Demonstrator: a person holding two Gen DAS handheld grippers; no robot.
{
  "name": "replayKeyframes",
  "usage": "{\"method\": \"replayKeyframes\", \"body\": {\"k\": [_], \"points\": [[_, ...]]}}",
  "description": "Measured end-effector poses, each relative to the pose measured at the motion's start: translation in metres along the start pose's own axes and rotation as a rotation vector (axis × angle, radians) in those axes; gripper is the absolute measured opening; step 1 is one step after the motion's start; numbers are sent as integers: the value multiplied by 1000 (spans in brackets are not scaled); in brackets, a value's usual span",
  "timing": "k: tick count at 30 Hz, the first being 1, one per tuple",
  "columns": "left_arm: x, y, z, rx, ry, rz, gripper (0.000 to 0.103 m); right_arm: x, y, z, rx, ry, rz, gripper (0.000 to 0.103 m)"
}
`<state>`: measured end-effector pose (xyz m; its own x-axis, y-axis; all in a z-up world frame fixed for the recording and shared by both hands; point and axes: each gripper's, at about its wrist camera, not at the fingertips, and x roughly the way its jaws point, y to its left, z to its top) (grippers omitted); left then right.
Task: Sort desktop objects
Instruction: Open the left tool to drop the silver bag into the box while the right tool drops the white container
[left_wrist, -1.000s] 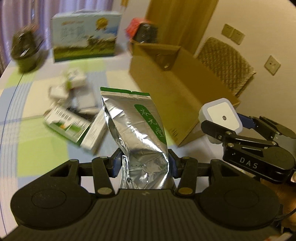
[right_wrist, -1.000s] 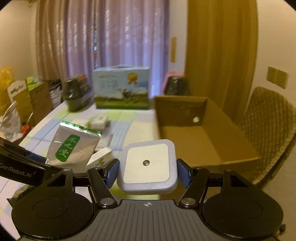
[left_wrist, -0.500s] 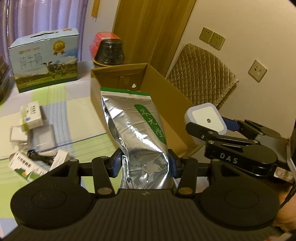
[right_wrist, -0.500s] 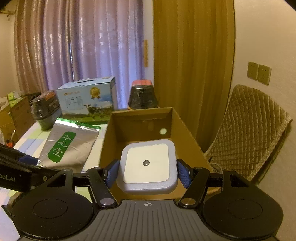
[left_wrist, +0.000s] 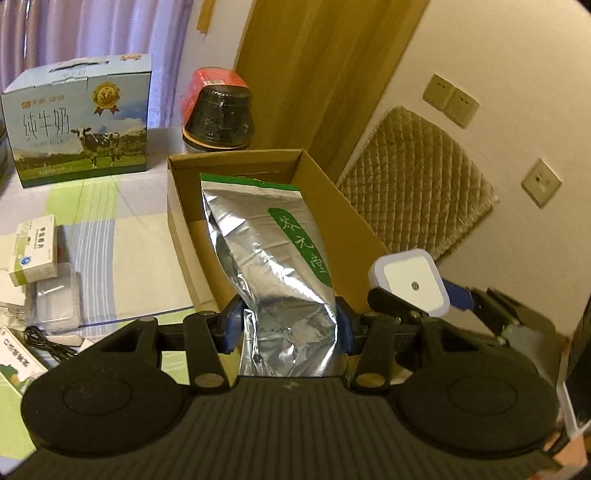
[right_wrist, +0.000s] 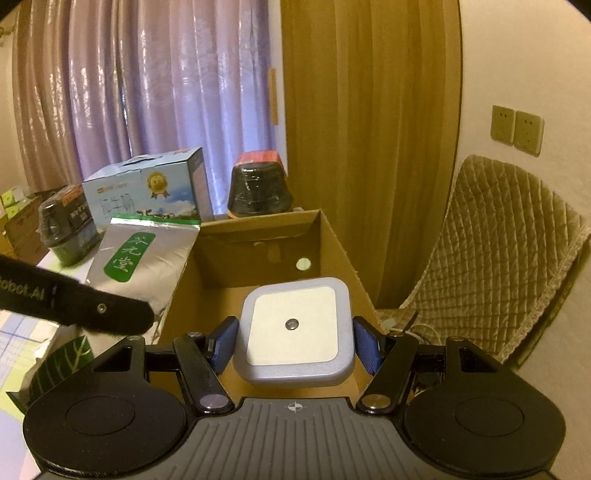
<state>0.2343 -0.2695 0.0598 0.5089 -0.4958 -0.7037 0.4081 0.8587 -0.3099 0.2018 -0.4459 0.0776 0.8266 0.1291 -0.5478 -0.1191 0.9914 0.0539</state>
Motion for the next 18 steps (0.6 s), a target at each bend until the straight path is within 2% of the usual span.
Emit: {"method": "replayKeyframes", "body": {"k": [11,18], "points": [[39,1,3,-59,32,7,44,19,-18,-2,35,14,-14,63],[43,5,-1,-73,23,43,48,23,-22,-6,43,24,-13,63]]}}
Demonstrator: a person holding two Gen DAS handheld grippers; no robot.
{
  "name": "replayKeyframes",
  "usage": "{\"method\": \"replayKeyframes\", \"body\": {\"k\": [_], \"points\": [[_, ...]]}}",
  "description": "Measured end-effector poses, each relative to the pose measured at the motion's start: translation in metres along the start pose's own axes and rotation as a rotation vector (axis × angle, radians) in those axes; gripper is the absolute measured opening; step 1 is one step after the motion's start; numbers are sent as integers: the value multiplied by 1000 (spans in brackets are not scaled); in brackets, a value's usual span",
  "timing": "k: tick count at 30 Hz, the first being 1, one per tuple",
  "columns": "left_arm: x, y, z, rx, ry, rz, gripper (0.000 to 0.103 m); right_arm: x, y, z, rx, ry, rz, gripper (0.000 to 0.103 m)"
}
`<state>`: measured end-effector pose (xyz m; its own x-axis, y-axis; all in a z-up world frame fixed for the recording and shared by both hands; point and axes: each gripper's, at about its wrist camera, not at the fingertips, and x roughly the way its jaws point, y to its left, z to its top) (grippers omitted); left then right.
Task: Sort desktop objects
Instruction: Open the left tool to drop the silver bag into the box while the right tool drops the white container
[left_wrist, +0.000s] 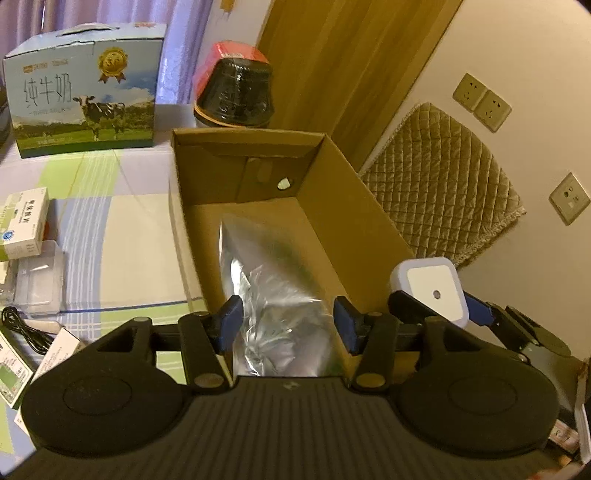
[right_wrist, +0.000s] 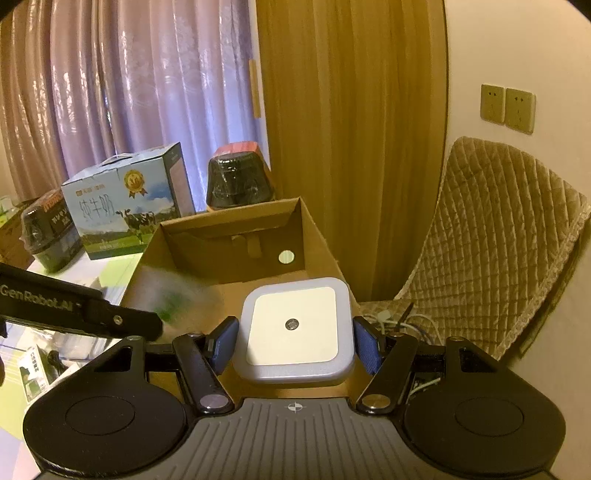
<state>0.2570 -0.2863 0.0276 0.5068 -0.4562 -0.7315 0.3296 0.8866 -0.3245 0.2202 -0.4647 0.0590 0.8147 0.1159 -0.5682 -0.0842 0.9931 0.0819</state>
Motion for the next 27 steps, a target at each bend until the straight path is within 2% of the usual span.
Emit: {"method": "replayKeyframes", "body": {"k": [9,17,22,27], "points": [[-25,18,-10,-10,-39,16,50,2,3,-3,16,13,18,63],[-36,35,-19,-40,-40,22,51,11,9,-5,43,47,48,63],[-46,44,-27,-45,-45,27,52,3,6,-4,78,24,35,70],[-65,58,-44,-47,-59,48,58,-25,7,-13,111,-12,35,75]]}}
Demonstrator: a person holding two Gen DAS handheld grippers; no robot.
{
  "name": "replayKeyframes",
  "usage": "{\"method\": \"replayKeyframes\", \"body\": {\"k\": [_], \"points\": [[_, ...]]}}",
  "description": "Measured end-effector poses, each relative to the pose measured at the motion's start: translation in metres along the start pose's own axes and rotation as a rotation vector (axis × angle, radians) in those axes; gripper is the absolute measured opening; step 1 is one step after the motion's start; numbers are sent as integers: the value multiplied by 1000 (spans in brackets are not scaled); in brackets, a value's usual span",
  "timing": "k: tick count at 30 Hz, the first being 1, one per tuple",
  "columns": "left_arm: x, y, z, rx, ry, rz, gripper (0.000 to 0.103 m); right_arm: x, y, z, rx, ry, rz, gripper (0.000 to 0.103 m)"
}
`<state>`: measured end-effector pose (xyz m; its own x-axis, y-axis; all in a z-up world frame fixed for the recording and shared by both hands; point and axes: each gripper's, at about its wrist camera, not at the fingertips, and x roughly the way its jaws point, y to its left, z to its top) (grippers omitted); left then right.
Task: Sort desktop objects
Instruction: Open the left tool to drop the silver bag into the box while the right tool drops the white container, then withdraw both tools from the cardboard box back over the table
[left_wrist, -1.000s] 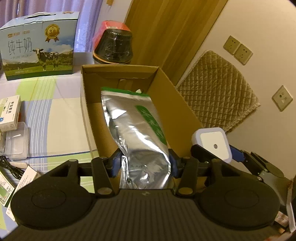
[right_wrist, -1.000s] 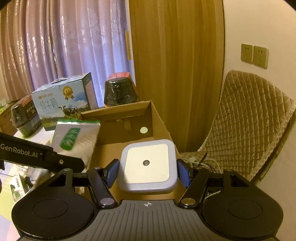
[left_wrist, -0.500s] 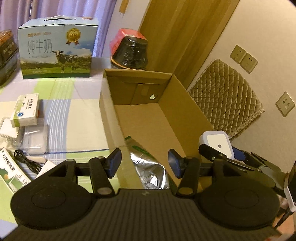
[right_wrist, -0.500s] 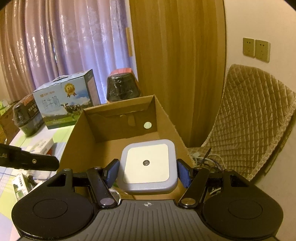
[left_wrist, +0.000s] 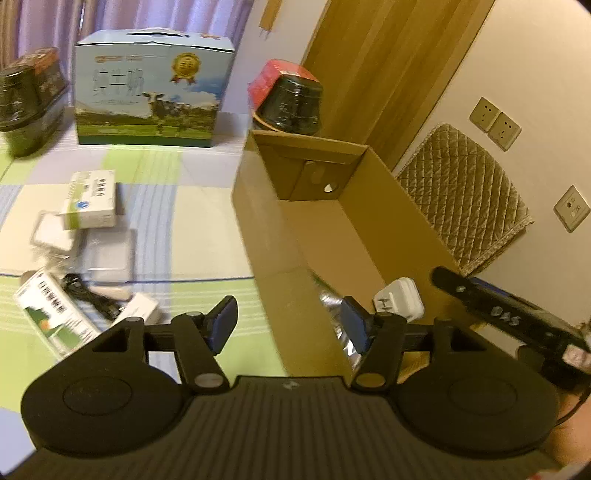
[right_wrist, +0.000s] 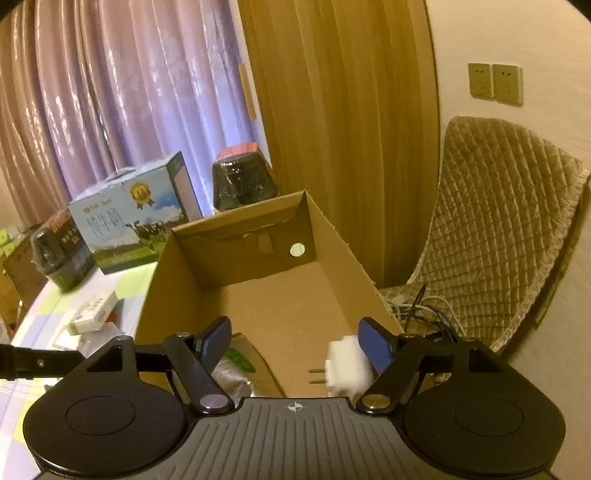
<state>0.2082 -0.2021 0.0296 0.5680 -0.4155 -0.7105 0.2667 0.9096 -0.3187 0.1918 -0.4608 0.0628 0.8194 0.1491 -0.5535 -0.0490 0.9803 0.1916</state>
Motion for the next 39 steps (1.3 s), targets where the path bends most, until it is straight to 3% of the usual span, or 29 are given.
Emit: {"method": "replayKeyframes", "body": {"k": [10,14,17,23,27,39], "points": [[-48,28,-40,-4,-7,44,67,-63,40,-36,-13,-67,9,87],[-67,44,-59,-5,-6,70,70,-79,59,-53,-12,-49,42,90],[-82,59,-74,-11,-9,100,83,-86,75,-67,-21,-27,67,92],[-110,93,-102,-30,0,165,93,-87,105,-92,-24,50,122,101],[-126,116,-114,-51,-3,214,101,-85,123,-105,-33,91,148,101],[-148,158,-131,-123,-14,281,101,-71,167,-120,-95,158,202,101]]}}
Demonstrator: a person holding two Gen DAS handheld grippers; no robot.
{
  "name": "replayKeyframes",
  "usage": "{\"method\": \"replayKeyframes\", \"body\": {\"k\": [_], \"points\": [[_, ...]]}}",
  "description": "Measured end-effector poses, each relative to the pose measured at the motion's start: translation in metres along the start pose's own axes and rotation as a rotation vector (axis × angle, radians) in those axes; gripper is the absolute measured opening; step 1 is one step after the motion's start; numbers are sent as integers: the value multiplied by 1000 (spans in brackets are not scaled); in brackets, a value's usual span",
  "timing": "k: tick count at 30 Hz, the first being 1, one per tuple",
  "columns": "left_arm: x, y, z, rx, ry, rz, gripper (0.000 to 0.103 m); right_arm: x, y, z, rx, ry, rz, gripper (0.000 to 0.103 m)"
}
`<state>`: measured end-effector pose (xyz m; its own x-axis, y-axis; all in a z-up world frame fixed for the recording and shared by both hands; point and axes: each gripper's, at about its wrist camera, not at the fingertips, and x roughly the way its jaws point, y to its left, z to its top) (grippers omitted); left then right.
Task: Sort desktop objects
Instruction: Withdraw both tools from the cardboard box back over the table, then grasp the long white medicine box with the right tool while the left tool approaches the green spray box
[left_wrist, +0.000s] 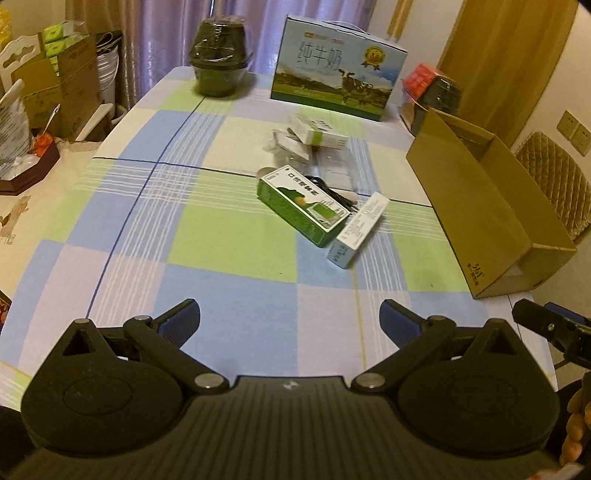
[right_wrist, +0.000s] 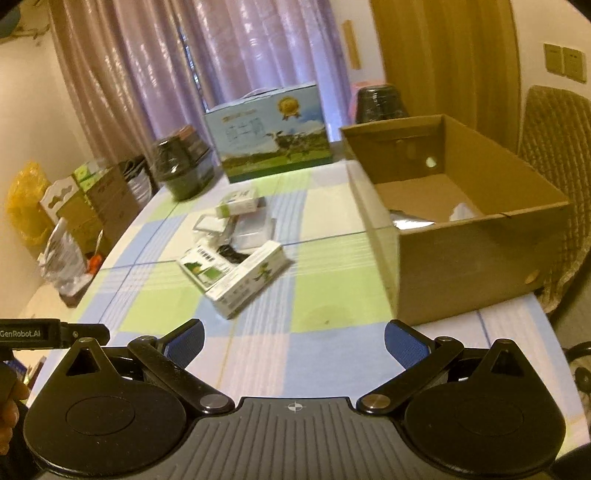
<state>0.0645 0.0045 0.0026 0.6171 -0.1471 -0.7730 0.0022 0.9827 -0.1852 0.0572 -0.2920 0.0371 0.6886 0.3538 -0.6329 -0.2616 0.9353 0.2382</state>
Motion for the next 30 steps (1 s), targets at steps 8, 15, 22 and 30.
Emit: {"method": "replayKeyframes", "body": {"k": [8,15,22,30], "points": [[3,11,3,-16,-3,14,102,12,13,0,-25,18,15,101],[8,20,4,-28,6,29,102,23,20,-2,-40,38,25,101],[12,24,4,-34,13,34,102,32,27,-3,-51,59,33,101],[22,27,7,-15,24,42,102,46,34,0,-90,66,29,101]]}}
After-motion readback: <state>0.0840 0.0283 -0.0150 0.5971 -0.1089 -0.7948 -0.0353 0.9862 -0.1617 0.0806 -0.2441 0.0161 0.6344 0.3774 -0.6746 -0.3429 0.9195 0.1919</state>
